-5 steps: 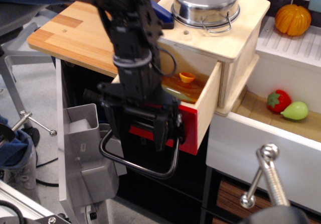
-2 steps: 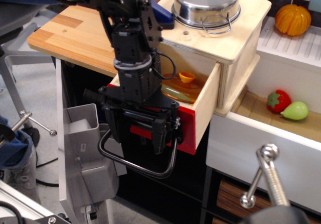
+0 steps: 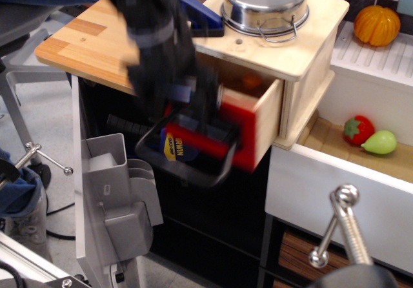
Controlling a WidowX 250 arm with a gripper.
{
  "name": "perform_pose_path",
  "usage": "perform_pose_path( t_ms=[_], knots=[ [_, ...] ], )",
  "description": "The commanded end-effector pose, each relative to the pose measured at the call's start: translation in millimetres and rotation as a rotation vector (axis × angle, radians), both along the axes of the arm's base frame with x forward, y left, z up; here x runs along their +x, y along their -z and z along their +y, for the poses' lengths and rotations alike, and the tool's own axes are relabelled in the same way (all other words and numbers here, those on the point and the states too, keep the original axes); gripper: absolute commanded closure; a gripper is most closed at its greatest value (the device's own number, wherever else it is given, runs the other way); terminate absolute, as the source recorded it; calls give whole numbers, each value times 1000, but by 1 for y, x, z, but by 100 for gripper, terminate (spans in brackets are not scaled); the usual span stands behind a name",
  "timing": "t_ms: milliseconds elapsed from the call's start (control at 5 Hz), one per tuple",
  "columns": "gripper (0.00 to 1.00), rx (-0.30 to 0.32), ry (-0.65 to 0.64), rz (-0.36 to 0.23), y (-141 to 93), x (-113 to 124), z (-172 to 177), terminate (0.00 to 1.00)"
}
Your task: Close drawer of box
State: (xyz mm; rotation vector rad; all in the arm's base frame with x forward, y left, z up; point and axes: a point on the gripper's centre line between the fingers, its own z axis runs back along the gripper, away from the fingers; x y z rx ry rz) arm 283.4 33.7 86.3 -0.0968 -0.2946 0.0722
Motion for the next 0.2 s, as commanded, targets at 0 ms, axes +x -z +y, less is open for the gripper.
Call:
perform_pose_path(
  t_ms=[0],
  knots=[
    [0,65,20,-157,-24,46,1,100]
  ],
)
